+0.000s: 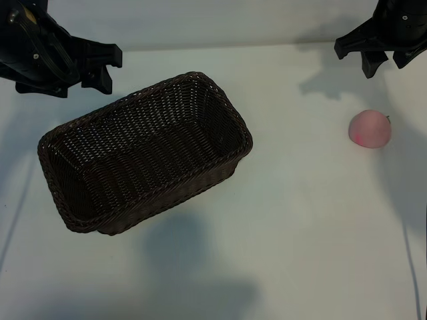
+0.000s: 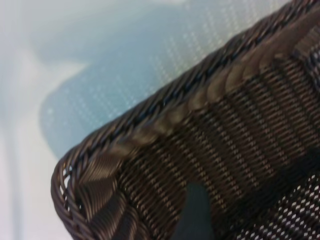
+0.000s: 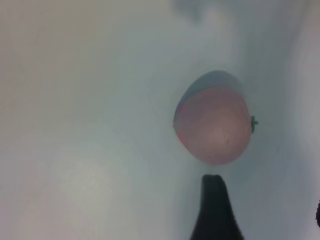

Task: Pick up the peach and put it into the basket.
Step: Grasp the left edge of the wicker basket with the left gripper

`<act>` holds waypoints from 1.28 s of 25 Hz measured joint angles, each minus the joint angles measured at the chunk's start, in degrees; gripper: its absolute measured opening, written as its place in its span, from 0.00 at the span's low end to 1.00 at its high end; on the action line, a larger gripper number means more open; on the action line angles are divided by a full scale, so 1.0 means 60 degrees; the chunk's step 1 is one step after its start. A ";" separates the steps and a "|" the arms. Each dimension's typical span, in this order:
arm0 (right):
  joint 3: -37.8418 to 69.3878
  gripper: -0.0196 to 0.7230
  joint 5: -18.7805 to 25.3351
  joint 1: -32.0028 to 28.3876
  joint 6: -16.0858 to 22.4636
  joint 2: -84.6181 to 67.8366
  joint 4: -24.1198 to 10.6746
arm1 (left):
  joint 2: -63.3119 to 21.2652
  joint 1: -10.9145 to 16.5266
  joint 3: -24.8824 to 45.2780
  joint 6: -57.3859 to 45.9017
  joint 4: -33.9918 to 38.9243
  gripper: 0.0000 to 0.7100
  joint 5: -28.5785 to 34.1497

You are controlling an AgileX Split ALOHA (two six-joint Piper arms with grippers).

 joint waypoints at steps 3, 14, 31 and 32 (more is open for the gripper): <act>0.0000 0.67 0.0000 0.0000 0.0000 0.0000 0.0000 | 0.0000 0.0000 0.0012 -0.0500 0.0280 0.81 0.0244; 0.0000 0.67 0.0000 0.0000 0.0009 0.0000 0.0000 | -0.0934 -0.0007 0.3016 -0.3999 0.2247 0.81 -0.0347; 0.0000 0.67 0.0000 0.0000 0.0000 0.0000 0.0008 | 0.0315 0.0435 0.4198 -0.4120 0.1103 0.81 -0.2081; 0.0000 0.67 0.0000 0.0000 0.0000 0.0000 0.0008 | 0.0425 0.0435 0.4198 -0.4110 0.1093 0.81 -0.2102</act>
